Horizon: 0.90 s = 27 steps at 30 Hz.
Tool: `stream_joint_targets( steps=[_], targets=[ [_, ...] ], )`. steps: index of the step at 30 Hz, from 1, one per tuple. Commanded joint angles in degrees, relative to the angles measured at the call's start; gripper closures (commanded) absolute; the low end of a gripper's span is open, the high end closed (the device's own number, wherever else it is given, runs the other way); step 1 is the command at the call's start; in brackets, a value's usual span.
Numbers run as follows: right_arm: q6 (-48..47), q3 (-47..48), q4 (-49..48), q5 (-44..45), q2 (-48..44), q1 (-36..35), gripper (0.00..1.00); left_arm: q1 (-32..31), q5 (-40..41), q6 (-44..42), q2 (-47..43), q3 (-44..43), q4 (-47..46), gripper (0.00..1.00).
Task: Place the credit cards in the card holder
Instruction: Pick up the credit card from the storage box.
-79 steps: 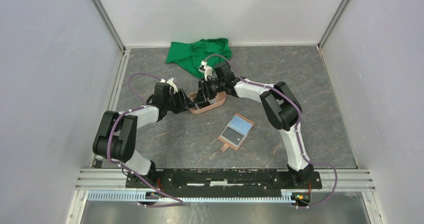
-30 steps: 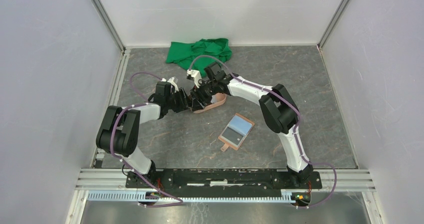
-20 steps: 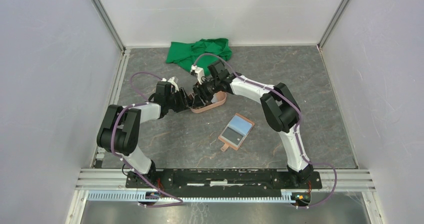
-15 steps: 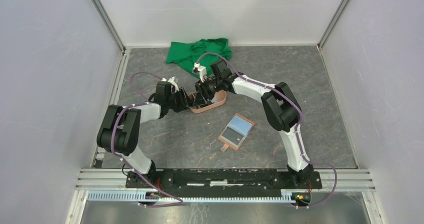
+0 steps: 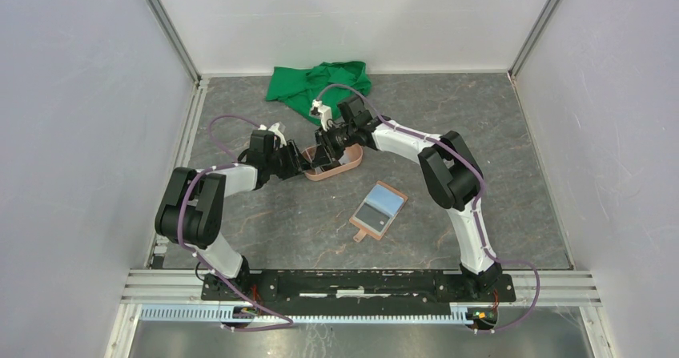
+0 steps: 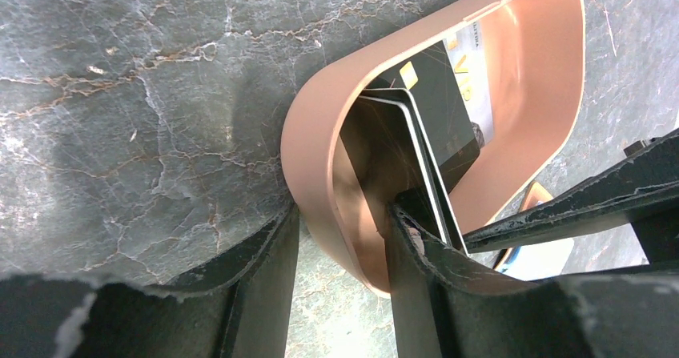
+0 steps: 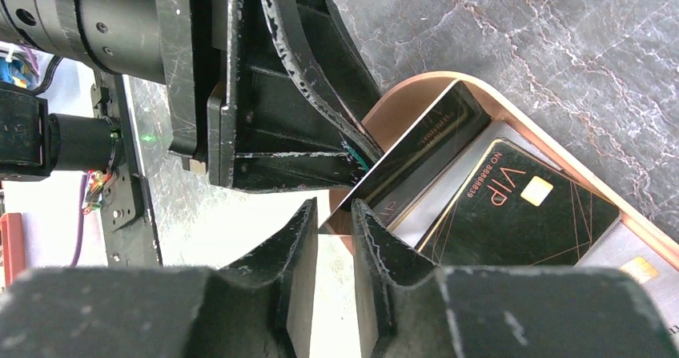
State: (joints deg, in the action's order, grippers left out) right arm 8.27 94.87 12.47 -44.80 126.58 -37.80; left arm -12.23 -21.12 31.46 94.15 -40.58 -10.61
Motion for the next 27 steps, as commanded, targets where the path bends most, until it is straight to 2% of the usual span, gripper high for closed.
stream_joint_targets(
  steps=[1, 16, 27],
  targets=[
    [-0.44, -0.69, -1.6, 1.02, -1.25, 0.05, 0.75, 0.01, -1.27, 1.76, 0.77, -2.05, -2.22, 0.5],
    [-1.09, -0.92, -1.4, 1.91, -2.38, 0.83, 0.98, 0.09, -1.38, 1.68, 0.73, -2.05, -2.22, 0.5],
    [-0.67, -1.53, -2.45, 1.47, -3.79, 1.34, 1.0, 0.06, -1.27, 1.66, 0.47, -2.06, -1.98, 0.5]
  ],
)
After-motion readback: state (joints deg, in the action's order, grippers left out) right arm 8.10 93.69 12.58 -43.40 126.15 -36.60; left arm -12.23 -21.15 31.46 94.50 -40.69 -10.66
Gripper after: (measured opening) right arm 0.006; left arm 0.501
